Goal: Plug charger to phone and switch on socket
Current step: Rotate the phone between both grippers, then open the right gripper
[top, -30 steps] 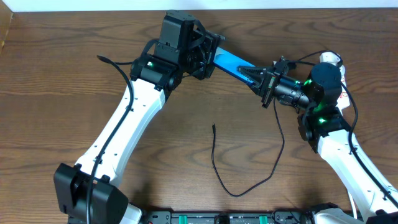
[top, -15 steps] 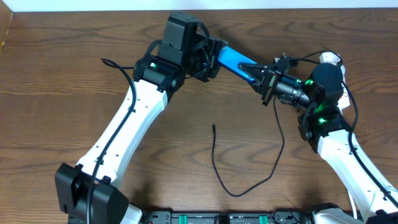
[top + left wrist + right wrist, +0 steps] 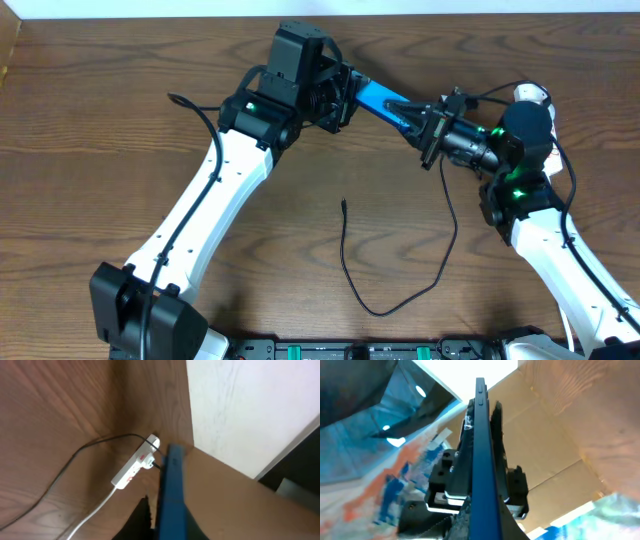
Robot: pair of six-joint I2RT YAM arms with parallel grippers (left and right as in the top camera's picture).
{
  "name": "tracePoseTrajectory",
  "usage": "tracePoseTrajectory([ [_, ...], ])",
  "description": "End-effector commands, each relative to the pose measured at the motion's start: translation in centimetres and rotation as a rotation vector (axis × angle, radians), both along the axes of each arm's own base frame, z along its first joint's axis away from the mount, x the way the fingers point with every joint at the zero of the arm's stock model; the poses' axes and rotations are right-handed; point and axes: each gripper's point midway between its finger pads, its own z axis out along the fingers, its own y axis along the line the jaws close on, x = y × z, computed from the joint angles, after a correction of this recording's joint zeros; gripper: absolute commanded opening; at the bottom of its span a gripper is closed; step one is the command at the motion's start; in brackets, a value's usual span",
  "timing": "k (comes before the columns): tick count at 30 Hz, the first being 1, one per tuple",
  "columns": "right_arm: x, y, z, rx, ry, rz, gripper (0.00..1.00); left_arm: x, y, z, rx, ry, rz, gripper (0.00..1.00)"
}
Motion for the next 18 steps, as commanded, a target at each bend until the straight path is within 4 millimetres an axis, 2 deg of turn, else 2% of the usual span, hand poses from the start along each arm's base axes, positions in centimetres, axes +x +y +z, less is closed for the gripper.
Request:
tracePoseTrajectory([
  [1,-0.3,0.6,1.3,-0.030,-0.112,0.024,0.02,-0.3,0.3,0.8,-0.025,0.017,0.028,0.07],
  [7,-0.4,0.8,1.3,-0.029,-0.116,0.029,0.01,-0.3,0.3,0.8,-0.025,0.017,0.028,0.08],
  [8,-0.4,0.8,1.4,-0.028,-0.118,0.029,0.02,-0.3,0.3,0.8,-0.025,0.017,0.028,0.07],
  [9,-0.4,0.8,1.4,-0.028,-0.118,0.029,0.08,-0.3,0.3,0.8,-0.025,0.017,0.028,0.07],
  [10,-0.4,0.8,1.4,-0.028,-0.118,0.029,0.21,-0.3,0.3,0.8,-0.025,0.017,0.028,0.07],
  [11,-0.4,0.8,1.4,-0.028,-0.118,0.029,0.41,-0.3,0.3,0.8,-0.025,0.017,0.028,0.08],
  [14,-0.4,0.7,1.4,-0.028,-0.118,0.027,0.88,-0.1,0.5,0.8,-0.025,0.016,0.033,0.08],
  [15,-0.4,0.7,1.4,-0.028,-0.118,0.027,0.96,0.0,0.7,0.8,-0.025,0.016,0.037,0.07],
  [16,-0.4,0.7,1.4,-0.028,-0.118,0.027,0.99,0.1,0.9,0.8,-0.025,0.016,0.043,0.07],
  [18,-0.4,0.7,1.4,-0.030,-0.122,0.027,0.99,0.5,1.5,0.8,-0.025,0.016,0.056,0.07],
])
